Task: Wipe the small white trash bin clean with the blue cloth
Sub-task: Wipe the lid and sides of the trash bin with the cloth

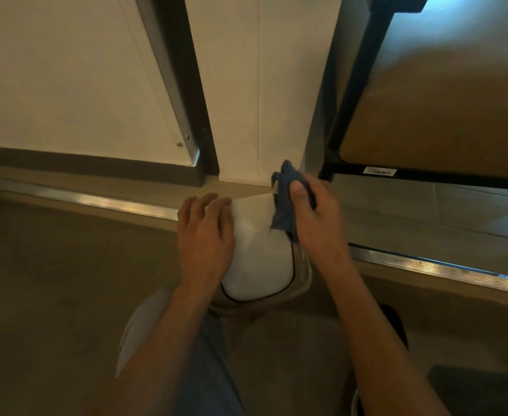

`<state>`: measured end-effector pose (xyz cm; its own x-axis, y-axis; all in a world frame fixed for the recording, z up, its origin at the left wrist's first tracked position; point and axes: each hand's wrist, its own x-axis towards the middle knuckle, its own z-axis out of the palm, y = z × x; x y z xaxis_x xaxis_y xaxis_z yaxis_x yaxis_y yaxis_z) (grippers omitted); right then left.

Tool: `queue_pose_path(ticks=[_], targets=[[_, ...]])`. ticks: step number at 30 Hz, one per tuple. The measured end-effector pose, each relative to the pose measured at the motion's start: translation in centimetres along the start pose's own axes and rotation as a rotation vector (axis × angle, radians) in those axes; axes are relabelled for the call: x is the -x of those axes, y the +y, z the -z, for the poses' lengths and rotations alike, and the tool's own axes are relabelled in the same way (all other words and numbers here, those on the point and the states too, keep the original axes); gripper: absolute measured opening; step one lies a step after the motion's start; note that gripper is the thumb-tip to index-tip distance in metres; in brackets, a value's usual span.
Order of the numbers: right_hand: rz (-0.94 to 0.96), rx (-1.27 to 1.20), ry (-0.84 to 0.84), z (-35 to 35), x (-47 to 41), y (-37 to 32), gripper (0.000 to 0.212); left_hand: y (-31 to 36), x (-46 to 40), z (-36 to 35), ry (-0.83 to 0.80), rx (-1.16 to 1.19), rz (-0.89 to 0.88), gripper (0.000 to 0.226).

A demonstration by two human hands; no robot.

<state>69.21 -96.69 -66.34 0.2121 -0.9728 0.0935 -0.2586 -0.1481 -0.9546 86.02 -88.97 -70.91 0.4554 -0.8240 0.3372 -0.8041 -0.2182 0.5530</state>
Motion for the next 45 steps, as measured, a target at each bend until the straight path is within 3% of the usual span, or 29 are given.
queue_pose_path(ticks=[2,4,7,13,16,20,22,24,26,28,31,35,39,45], targets=[[0.011,0.002,-0.037,-1.0,0.4,-1.6,0.039,0.8,-0.1,0.6,0.008,0.070,-0.011,0.030],[0.051,-0.025,-0.102,-2.6,1.0,-3.2,0.040,2.6,0.2,1.6,0.045,0.319,0.025,0.035],[0.065,-0.038,-0.201,-5.4,1.8,-5.2,0.040,5.0,0.2,3.1,0.063,0.826,0.268,0.037],[-0.214,-0.205,-0.584,-8.7,2.1,-7.1,0.049,3.4,-0.1,5.9,0.042,1.552,0.804,0.038],[-0.114,-0.189,-0.619,-7.9,1.3,-6.9,0.047,1.2,-0.8,7.2,0.037,1.465,0.869,0.034],[0.177,0.393,-0.297,-5.6,-0.5,-3.3,0.036,-2.4,-4.1,8.3,0.152,1.293,0.916,0.032],[0.192,0.522,-0.249,-4.7,-1.0,-1.2,0.029,-2.6,-5.6,8.1,0.215,1.114,0.792,0.034],[0.211,0.546,-0.242,-4.1,-1.3,0.7,0.028,-2.0,-6.6,7.3,0.209,0.857,0.550,0.036],[0.225,0.495,-0.248,-3.7,-1.5,2.0,0.030,-0.8,-7.0,6.1,0.060,0.641,0.341,0.034],[0.265,0.451,-0.236,-3.5,-1.8,3.0,0.029,-0.1,-7.1,4.7,-0.171,0.498,0.261,0.029],[0.310,0.436,-0.215,-3.7,-2.2,4.3,0.032,-0.2,-6.9,3.1,-0.457,0.400,0.297,0.033],[0.320,0.381,-0.202,-4.1,-2.2,5.5,0.040,-1.0,-8.6,2.1,-0.598,0.153,0.208,0.039],[0.334,0.373,-0.176,-4.2,-2.2,5.6,0.041,-0.8,-12.8,-0.9,-0.922,-0.098,0.116,0.038],[0.333,0.340,-0.145,-3.4,-2.0,5.9,0.031,2.4,-14.5,-5.8,-1.131,0.020,-0.035,0.036]])
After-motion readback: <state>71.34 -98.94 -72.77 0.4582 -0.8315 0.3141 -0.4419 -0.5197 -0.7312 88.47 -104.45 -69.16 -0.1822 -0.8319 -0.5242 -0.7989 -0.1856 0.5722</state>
